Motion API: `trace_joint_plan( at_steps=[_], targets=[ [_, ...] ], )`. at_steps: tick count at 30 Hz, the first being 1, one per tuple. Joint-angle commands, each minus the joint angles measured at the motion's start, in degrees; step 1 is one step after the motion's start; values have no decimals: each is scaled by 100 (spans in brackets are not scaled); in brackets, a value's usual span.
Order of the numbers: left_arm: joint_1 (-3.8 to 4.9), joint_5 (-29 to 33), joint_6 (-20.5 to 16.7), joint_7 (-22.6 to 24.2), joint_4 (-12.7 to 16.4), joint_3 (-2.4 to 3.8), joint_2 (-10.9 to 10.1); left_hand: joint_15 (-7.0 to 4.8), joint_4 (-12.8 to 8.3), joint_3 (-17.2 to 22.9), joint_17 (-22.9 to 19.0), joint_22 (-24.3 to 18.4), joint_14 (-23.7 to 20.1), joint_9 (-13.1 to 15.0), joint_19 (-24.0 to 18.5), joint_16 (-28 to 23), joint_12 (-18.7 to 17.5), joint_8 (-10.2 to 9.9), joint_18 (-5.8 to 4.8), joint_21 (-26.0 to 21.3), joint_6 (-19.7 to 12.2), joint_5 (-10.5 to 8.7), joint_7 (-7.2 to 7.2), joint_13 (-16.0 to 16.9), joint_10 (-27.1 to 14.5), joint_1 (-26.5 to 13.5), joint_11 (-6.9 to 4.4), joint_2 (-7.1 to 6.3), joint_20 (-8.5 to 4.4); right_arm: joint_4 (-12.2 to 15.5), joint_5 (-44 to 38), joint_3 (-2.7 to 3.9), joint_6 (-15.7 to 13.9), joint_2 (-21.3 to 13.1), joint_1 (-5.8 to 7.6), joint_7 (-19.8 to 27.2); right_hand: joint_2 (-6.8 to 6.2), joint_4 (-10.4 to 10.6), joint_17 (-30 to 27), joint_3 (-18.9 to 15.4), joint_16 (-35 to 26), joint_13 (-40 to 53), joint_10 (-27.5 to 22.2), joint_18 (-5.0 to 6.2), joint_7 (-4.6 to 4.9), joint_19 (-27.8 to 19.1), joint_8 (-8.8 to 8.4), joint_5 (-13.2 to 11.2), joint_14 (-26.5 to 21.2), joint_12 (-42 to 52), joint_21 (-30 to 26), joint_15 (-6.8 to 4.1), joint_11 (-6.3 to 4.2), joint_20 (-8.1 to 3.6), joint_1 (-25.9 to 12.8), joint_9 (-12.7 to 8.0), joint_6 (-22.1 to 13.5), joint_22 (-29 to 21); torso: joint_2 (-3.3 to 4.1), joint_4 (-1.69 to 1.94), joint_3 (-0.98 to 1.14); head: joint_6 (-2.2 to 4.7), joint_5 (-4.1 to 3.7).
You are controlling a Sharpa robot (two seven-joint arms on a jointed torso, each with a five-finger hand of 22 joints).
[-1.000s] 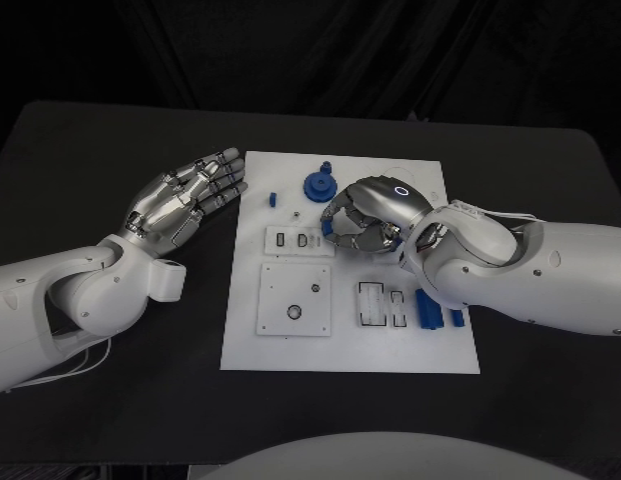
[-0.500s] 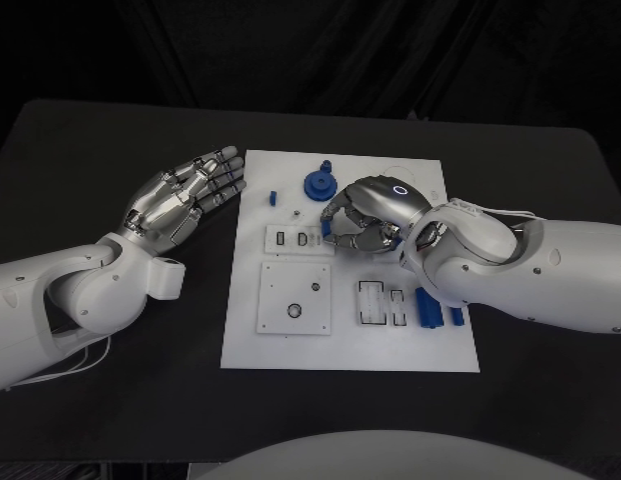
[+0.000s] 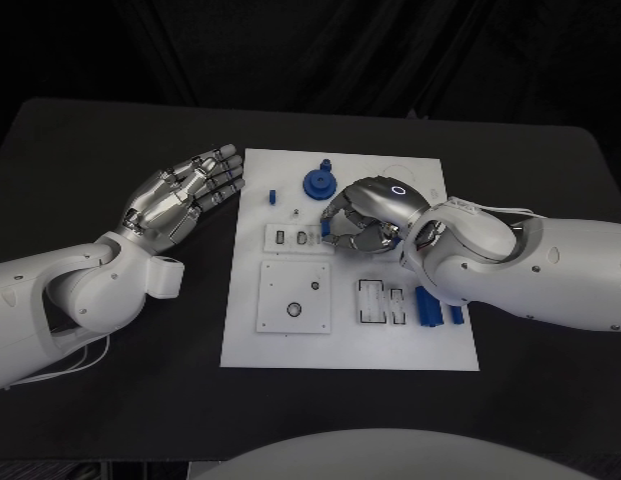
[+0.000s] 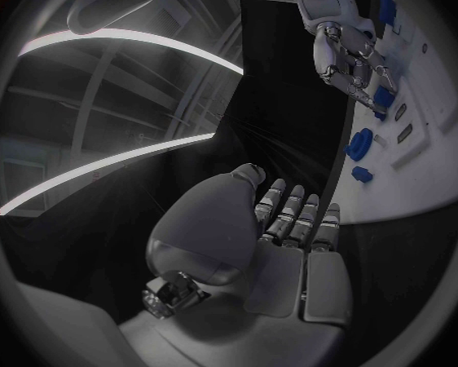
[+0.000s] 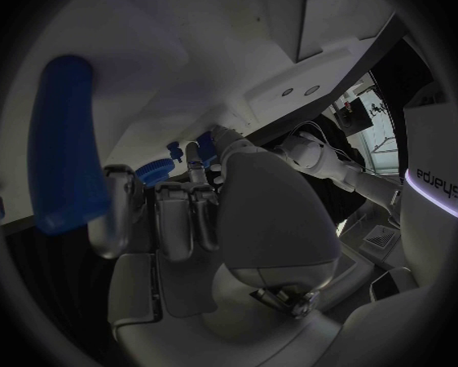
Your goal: Assemble the parts on the task board
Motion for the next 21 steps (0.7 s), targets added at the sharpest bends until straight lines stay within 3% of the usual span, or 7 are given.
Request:
trace_joint_plan(
  at_steps=[1, 5, 7, 12, 21],
  targets=[
    [-13, -3, 103, 585, -1, 3, 5, 29, 3, 40, 8, -6, 0, 7, 2, 26, 24, 37, -60, -35, 16, 0, 95, 7, -1, -38, 21, -19, 15, -14, -40, -5, 113, 2, -22, -17, -12, 6, 1303, -53, -43, 1428, 507, 41, 5, -47, -55, -104, 513, -38, -47, 42, 15, 11, -99, -14, -96, 1091, 1, 1, -1, -6, -8],
    [-14, -3, 109, 576, -9, 3, 11, 29, 3, 40, 8, -6, 0, 7, 2, 26, 24, 37, -60, -35, 16, 0, 95, 7, -1, -38, 21, -19, 15, -22, -40, -6, 121, -4, -23, 26, -39, 34, 1311, -93, -37, 1442, 525, 41, 1, -46, -94, -200, 516, -26, -49, 37, 8, 10, -151, -35, -204, 1092, -1, 5, -1, -14, -15],
    [-14, -3, 110, 573, -13, 3, 11, 29, 3, 40, 8, -6, 0, 7, 2, 26, 24, 37, -60, -35, 16, 0, 95, 7, -1, -38, 21, -19, 15, -26, -40, -6, 102, -7, -23, 56, -67, 65, 1345, -147, -4, 1450, 535, 39, -39, -38, -114, -343, 531, -19, -40, 15, -25, -7, -188, -141, -585, 1097, 0, 7, -2, -13, -20],
    [-16, -3, 112, 571, -32, 3, 12, 29, 3, 40, 8, -6, 0, 7, 2, 26, 24, 37, -60, -35, 16, 0, 95, 7, -1, -38, 21, -19, 15, -30, -40, -6, 27, -18, -24, 174, -150, 196, 1366, -269, 15, 1449, 533, 39, -132, -36, -103, -616, 539, -20, -46, -40, -96, -55, -261, -346, -1116, 1100, 1, 3, -1, -15, -20],
    [-24, -3, 130, 565, -51, 3, 13, 30, 1, 48, 9, -6, 0, 7, 3, 30, 32, 37, -62, -35, 21, -3, 97, 8, 3, -43, 21, -26, 14, -21, -39, -5, -95, -26, -24, 344, -218, 324, 1342, -351, -11, 1420, 492, 47, -146, -58, -81, -781, 526, -47, -94, -53, -108, -71, -333, -409, -1152, 1087, 2, 2, -2, -25, -22]
  ],
)
